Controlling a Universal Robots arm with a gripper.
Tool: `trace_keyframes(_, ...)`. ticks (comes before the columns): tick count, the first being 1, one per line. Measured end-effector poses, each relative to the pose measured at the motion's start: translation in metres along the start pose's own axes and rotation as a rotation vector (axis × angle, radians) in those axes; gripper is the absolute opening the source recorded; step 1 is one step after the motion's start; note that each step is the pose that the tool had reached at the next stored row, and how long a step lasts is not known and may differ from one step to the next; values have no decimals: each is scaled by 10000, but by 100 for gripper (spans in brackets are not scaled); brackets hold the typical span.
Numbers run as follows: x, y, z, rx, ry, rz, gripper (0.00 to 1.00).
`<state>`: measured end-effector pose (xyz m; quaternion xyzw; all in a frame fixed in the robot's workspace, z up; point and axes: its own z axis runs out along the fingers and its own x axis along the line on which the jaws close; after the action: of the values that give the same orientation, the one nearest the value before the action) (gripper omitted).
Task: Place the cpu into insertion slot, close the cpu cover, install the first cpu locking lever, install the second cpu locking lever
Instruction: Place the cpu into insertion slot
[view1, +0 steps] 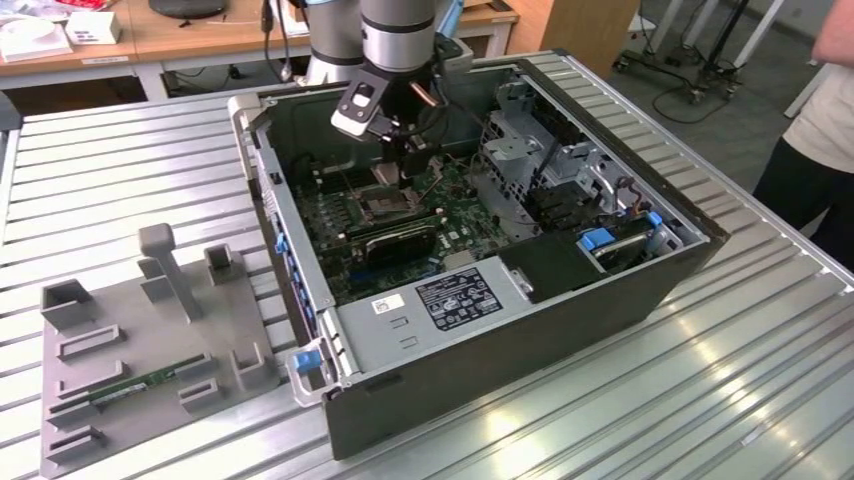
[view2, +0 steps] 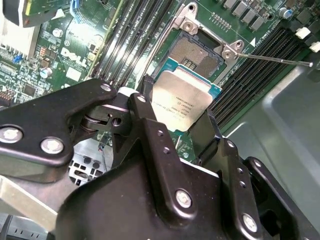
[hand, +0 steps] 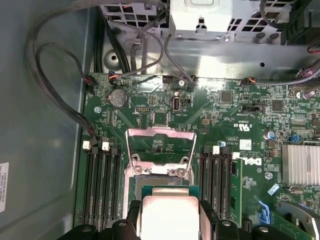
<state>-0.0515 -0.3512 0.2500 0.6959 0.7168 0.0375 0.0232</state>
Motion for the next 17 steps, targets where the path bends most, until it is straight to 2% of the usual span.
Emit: trace_keyframes(17, 5, -24, 182, 7, -1, 3, 54)
